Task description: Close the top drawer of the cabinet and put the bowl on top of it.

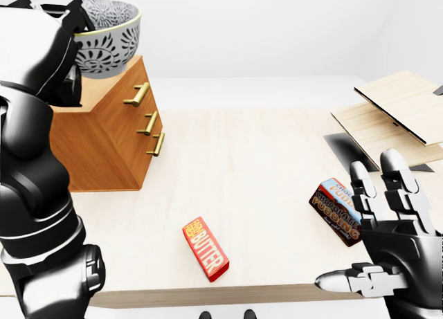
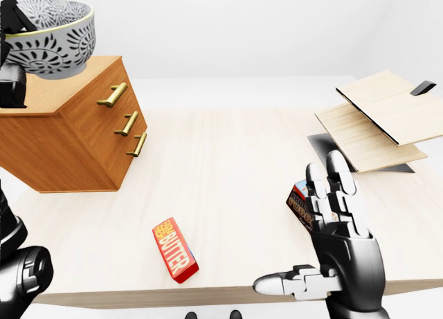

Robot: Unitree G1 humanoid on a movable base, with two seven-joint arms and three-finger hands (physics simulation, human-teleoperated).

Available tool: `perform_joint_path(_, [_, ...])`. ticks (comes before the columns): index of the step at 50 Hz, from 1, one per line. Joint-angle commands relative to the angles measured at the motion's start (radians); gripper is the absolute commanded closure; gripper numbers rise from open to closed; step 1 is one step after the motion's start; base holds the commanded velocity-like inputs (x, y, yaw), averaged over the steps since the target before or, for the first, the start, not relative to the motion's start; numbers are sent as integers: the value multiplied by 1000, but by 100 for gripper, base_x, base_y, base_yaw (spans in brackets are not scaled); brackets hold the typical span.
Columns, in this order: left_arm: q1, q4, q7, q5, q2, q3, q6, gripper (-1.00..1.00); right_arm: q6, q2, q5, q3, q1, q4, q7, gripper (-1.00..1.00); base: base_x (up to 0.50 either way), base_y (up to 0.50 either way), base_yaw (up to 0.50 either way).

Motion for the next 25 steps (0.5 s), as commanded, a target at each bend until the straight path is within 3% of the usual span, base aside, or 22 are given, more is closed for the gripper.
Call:
perform_joint_path(1, [31, 53, 56, -100, 125, 69, 0, 100, 0, -10, -15, 20, -1, 15, -12, -100, 0, 0, 0])
perform_joint_path(18, [59, 144, 133, -238, 247, 105, 0, 100, 0, -9, -5, 20, 16, 8, -5, -100, 0, 0, 0])
perform_joint_path(25, [35, 259, 224, -288, 274, 97, 0, 100, -7, -6, -14, 29, 20, 9, -4, -100, 0, 0, 0])
